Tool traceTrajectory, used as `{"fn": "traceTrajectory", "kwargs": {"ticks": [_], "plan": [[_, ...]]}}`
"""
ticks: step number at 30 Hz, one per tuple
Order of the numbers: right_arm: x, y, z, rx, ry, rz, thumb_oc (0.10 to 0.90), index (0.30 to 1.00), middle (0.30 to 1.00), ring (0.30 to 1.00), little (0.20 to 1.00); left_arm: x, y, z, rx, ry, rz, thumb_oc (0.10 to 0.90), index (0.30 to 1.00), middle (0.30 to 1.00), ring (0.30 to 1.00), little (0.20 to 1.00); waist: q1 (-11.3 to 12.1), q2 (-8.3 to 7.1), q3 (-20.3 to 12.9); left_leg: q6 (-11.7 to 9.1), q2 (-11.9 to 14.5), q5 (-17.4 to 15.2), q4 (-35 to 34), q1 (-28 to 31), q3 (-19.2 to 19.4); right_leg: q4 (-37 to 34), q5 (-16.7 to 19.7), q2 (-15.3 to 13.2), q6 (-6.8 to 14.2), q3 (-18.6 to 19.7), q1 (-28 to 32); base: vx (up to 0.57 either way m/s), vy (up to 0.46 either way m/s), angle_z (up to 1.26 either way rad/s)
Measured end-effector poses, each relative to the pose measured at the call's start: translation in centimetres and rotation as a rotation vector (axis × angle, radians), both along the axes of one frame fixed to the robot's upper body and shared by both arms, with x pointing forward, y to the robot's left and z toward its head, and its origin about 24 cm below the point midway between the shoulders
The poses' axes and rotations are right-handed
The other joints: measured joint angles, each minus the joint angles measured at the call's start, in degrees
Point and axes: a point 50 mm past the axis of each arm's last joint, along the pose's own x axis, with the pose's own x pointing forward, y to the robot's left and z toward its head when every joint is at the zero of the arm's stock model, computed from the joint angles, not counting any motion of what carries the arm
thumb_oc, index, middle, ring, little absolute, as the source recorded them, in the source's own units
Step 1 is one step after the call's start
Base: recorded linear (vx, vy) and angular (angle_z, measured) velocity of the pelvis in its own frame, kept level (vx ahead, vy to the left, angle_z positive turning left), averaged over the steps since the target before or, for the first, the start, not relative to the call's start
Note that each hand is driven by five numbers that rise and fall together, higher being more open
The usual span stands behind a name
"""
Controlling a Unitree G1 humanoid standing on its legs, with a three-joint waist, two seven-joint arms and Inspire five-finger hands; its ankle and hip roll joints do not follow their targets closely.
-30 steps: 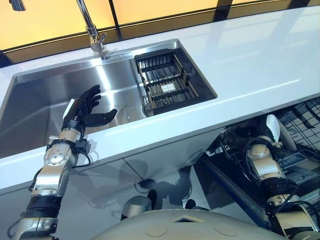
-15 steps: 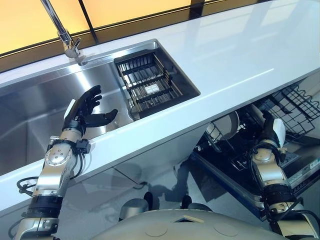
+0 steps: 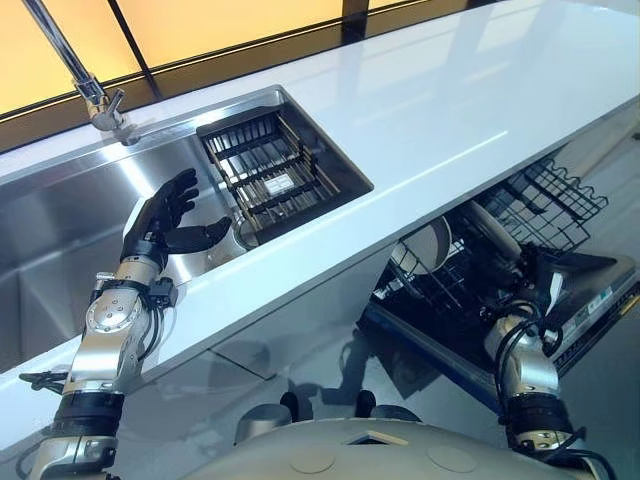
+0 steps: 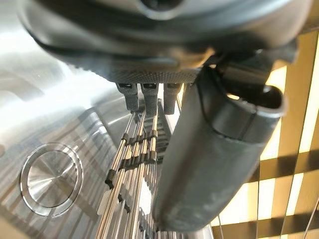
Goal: Pick up plates and place into dishwasher.
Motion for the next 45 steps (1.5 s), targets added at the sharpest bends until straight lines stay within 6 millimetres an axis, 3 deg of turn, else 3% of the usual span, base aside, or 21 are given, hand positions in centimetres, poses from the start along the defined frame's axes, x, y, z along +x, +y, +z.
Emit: {"fn": "traceTrajectory", "kwargs": {"ticks": [8, 13, 21, 28, 32, 36, 41, 45], "plan": [[-3.0, -1.1, -3.6, 0.254, -0.090, -0.276, 0.800, 0.900, 0.900, 0.900, 0.900, 0.0, 0.3, 0.2, 0.015, -0.001, 0.003, 0.800, 0.900, 0.900, 0.900, 0.900, 0.4, 2.01, -1.3, 0.0, 0.0, 0.0, 0.0, -0.2, -0.7, 0.0, 0.0, -0.3, -0.1, -0.7, 0.2, 0.04, -0.047, 0.04], [-4.0, -1.7, -4.3, 0.232, -0.079, -0.304, 0.800, 0.900, 0.900, 0.900, 0.900, 0.0, 0.4, 0.4, 0.014, -0.011, 0.021, 0.800, 0.900, 0.900, 0.900, 0.900, 0.9, 3.25, -2.0, 0.0, -0.1, 0.1, 0.0, -0.4, -1.9, 0.0, -0.1, -0.6, 0.0, -2.1, 0.5, 0.05, -0.035, 0.12], [-4.7, -3.7, -4.1, 0.272, -0.166, -0.300, 0.800, 0.900, 0.900, 0.900, 0.900, -0.3, 1.2, 1.1, -0.022, -0.098, 0.099, 0.800, 0.900, 0.900, 0.900, 0.900, 1.9, 4.41, -2.0, -0.1, -0.2, 0.9, 0.0, -2.0, -4.5, 0.0, -0.4, -0.7, 0.1, -4.1, -0.1, 0.02, -0.012, 0.14], [-4.3, -6.8, -2.1, 0.243, -0.287, -0.188, 0.800, 0.900, 0.900, 0.900, 0.900, -1.0, 1.6, 0.9, -0.042, -0.129, 0.164, 0.800, 0.900, 0.900, 0.900, 0.900, 2.5, 8.60, 0.1, -0.4, -0.3, 2.0, 0.2, -4.0, -6.4, -0.3, -0.2, -0.9, -0.1, -6.4, -1.4, -0.05, 0.070, 0.14], [-3.3, -8.9, 0.0, 0.209, -0.363, -0.070, 0.800, 0.900, 0.900, 0.900, 0.900, -1.1, 1.3, 0.9, -0.065, -0.174, 0.191, 0.800, 0.900, 0.900, 0.900, 0.900, 2.4, 11.87, 2.0, -0.7, -0.3, 3.5, 0.3, -7.2, -7.4, 0.0, 0.5, -1.1, -0.6, -7.9, -4.2, -0.15, 0.070, 0.12], [-1.4, -9.3, 1.9, 0.241, -0.470, 0.092, 0.800, 0.900, 0.900, 0.900, 0.900, -1.1, 0.9, 0.8, -0.086, -0.193, 0.201, 0.800, 0.900, 0.900, 0.900, 0.900, 2.1, 14.06, 4.0, -1.3, 0.2, 4.3, 0.3, -8.5, -7.4, 0.0, 1.0, -0.9, -0.8, -9.6, -5.4, -0.03, 0.015, -0.02], [1.4, -8.3, 3.2, 0.373, -0.620, 0.205, 0.800, 0.900, 0.900, 0.900, 0.900, -0.6, 0.6, 1.1, -0.090, -0.209, 0.191, 0.800, 0.900, 0.900, 0.900, 0.900, 2.1, 14.98, 5.3, -2.3, 1.0, 3.8, 0.1, -8.9, -7.4, 0.0, 0.9, -0.2, -1.4, -10.8, -5.5, 0.08, 0.023, 0.03], [3.7, -7.7, 4.4, 0.457, -0.703, 0.223, 0.800, 0.900, 0.900, 0.900, 0.900, -0.1, 0.3, 1.5, -0.095, -0.227, 0.186, 0.800, 0.900, 0.900, 0.900, 0.900, 2.6, 15.19, 5.7, -1.7, 0.7, 4.4, 0.3, -8.9, -7.3, 0.0, 1.0, -0.5, -1.3, -11.1, -5.5, 0.05, 0.076, 0.04]]}}
